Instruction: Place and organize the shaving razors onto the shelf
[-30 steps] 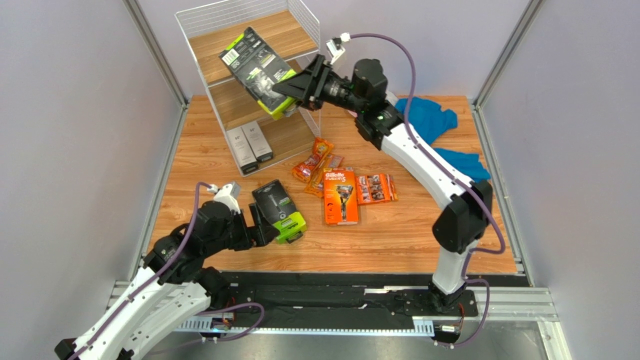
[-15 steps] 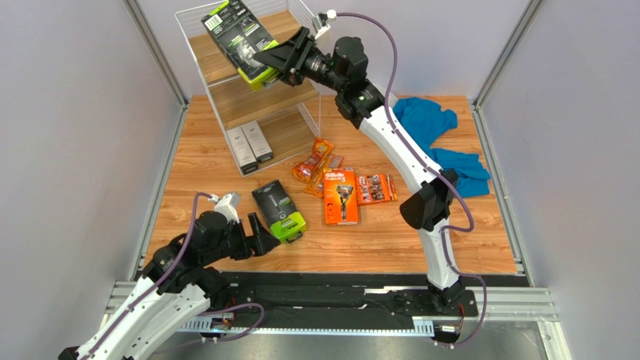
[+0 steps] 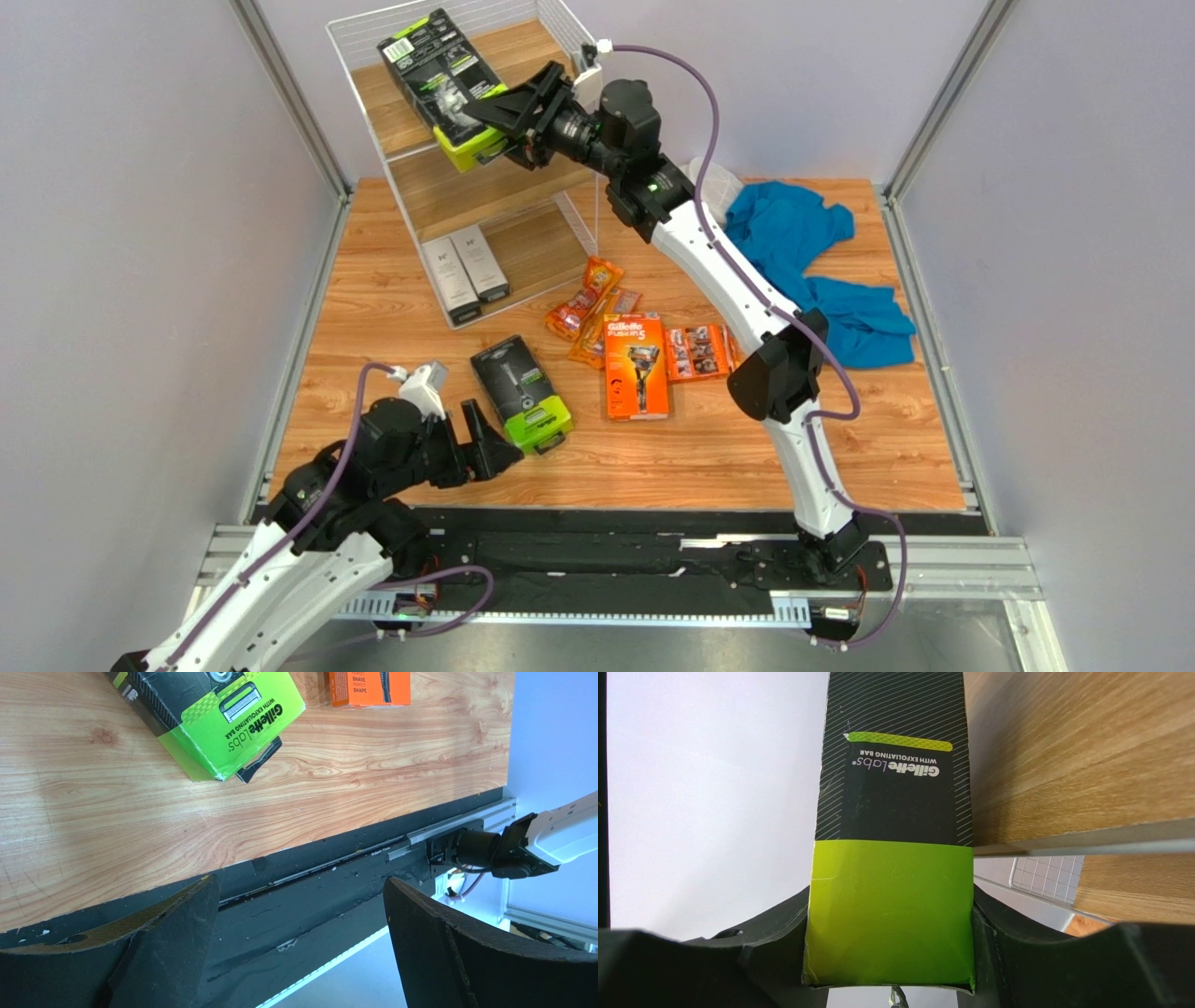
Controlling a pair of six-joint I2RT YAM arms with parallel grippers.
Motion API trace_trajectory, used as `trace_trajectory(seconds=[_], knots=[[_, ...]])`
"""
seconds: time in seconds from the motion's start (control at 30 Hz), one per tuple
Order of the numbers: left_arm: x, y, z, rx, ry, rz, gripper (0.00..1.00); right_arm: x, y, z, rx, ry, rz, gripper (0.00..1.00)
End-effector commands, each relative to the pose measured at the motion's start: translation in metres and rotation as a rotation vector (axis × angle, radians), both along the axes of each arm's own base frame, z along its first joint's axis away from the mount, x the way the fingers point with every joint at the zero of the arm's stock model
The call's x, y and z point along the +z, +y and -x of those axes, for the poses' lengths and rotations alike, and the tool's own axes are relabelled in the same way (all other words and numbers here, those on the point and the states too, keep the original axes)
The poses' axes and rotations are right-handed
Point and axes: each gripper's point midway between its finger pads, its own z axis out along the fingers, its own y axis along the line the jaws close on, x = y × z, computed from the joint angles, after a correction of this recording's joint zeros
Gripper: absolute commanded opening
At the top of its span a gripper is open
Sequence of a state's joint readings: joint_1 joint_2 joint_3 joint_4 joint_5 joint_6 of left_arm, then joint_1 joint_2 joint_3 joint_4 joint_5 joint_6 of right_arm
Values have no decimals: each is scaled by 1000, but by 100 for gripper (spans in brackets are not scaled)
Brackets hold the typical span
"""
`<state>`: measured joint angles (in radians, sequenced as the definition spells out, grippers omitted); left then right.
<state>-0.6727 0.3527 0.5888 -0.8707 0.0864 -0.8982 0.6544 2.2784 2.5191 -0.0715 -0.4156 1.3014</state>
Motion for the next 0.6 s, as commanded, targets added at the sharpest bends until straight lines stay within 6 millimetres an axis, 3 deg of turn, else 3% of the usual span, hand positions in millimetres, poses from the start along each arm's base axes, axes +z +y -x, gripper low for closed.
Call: trace_trajectory(seconds=[0.0,0.13,0.33,0.43,0.47,0.53,0.57], knots=[[5,-4,-1,0,-8,34,94,53,-11,17,-4,-90,-114,33],[5,-4,-1,-1,-9,33,94,55,-10,22,5,-88,-110,52],[21,-2,-9,13,-84,41,94,53,-11,26,1,-77,-85,66],[42,5,-20,44,-153,7,96,53,-12,28,5,-76,-81,68],[64,4,-24,39,-204,23,96,54,-12,28,4,-76,-83,68],[86,6,-42,58,-283,-25,95,54,-13,29,7,-75,-82,68],[117,4,-47,61,-348,-6,95,52,-12,29,7,-73,-80,68]])
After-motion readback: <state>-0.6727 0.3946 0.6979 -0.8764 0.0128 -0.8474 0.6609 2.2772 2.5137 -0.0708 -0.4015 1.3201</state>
